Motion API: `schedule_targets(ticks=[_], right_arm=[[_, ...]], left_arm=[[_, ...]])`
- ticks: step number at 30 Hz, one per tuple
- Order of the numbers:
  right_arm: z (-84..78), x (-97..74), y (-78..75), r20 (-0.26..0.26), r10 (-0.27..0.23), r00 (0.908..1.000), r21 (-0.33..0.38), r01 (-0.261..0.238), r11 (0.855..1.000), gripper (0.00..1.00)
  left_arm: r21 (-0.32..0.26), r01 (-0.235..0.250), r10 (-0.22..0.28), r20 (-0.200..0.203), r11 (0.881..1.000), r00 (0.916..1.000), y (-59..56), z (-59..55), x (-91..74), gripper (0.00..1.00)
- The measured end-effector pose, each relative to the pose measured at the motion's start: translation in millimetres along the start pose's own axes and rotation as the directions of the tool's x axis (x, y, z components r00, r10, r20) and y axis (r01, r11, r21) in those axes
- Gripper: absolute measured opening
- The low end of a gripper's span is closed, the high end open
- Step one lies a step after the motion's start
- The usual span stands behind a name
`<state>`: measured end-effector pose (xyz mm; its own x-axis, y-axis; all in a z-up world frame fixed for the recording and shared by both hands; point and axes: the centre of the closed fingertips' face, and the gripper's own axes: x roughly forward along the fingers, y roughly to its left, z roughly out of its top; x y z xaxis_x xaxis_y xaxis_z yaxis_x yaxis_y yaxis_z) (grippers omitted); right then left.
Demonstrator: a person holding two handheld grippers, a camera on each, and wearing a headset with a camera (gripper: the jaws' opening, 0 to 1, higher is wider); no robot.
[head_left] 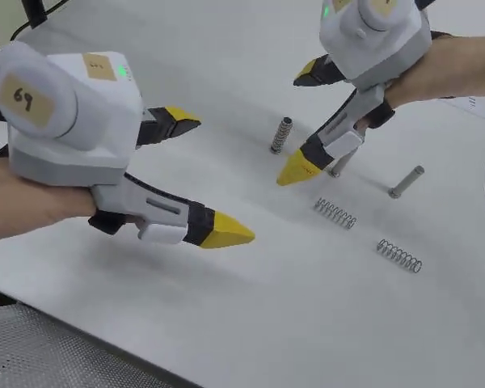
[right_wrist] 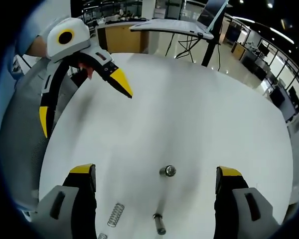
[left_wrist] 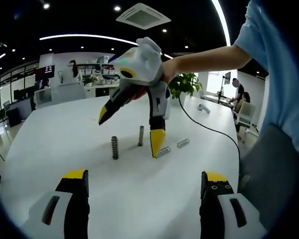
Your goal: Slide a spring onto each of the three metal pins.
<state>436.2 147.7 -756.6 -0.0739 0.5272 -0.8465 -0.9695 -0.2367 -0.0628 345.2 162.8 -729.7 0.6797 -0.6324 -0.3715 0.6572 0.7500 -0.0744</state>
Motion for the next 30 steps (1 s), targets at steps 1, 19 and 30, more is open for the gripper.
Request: schedule_targets(ticks=[1,19,30], right_arm=[[-1.6,-3.7,1.0,0.009,-0.010,0.9999,0.018,0.010,1.000,0.99],[-39.0,-71.6,18.6,0.109,-0.192,0.9753,0.185,0.170,0.968,0.96],[-69.8,-96.1,35.1,0.129,-0.279,0.9516,0.307,0.229,0.924,0.95]], left_arm=[[0.004,0.000,0.000,-0.001,1.000,1.0000,0.1,0.6,-0.1,0.90],[0.075,0.054,-0.051,-0.047,0.996,0.9976,-10.0,7.0,4.8,0.89],[0.095,0.092,-0.087,-0.053,0.991,0.9948,-11.1,19.3,11.6,0.88]])
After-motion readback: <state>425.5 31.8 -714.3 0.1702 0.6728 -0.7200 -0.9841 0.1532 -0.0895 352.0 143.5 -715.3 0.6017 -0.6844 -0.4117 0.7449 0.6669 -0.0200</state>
